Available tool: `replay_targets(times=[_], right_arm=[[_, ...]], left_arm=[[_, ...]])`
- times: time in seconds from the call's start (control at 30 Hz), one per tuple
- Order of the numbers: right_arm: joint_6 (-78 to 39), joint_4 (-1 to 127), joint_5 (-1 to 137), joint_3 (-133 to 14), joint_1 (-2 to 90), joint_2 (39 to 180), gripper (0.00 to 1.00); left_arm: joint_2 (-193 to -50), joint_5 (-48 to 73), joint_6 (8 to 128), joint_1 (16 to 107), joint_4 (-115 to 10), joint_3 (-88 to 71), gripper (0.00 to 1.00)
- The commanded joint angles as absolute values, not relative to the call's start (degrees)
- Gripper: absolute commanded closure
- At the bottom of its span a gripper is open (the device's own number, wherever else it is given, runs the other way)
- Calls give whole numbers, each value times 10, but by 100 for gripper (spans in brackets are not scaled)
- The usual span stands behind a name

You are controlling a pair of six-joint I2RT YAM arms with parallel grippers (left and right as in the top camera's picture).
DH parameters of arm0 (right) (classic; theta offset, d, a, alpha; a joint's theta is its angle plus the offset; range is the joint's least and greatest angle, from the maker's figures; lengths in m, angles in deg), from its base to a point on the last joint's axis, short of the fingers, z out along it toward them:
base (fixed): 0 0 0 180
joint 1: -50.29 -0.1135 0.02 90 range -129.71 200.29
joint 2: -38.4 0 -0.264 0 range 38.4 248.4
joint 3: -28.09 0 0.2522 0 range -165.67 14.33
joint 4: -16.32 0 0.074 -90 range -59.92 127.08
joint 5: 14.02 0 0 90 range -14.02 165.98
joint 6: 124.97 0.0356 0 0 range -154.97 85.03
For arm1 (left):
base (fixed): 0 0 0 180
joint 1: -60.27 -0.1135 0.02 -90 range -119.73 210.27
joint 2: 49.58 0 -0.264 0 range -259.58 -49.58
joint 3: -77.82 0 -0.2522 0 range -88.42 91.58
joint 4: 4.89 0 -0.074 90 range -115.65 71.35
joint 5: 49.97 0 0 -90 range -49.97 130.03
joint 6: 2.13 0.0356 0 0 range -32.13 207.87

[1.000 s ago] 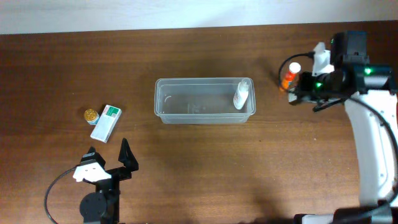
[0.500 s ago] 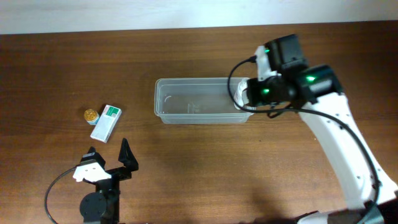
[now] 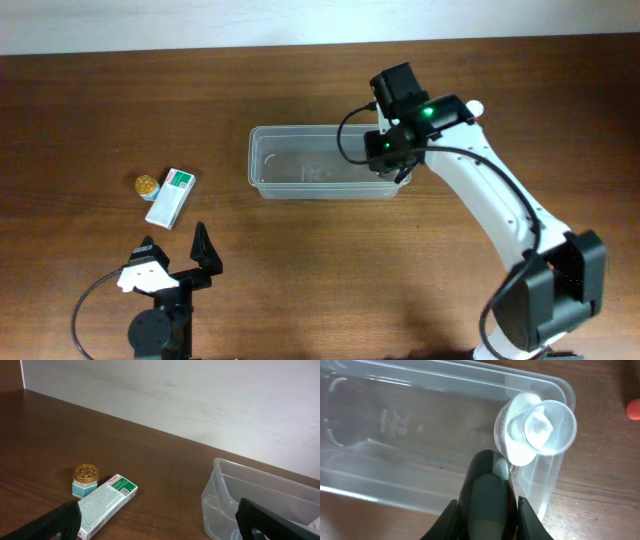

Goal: Pack container
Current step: 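Carry the dark bottle left over the container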

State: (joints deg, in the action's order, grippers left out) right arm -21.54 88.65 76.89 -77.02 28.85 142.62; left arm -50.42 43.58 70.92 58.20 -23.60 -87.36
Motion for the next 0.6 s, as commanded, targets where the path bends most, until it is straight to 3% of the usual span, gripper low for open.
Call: replay_targets(times=[0.0, 0.57], right_arm=[[-205, 881, 784, -781, 285, 1436, 83], [-104, 882, 797, -765, 285, 1478, 83]], left_arm=[[-499, 429, 714, 579, -234, -878, 1], [-499, 429, 714, 579, -234, -878, 0]])
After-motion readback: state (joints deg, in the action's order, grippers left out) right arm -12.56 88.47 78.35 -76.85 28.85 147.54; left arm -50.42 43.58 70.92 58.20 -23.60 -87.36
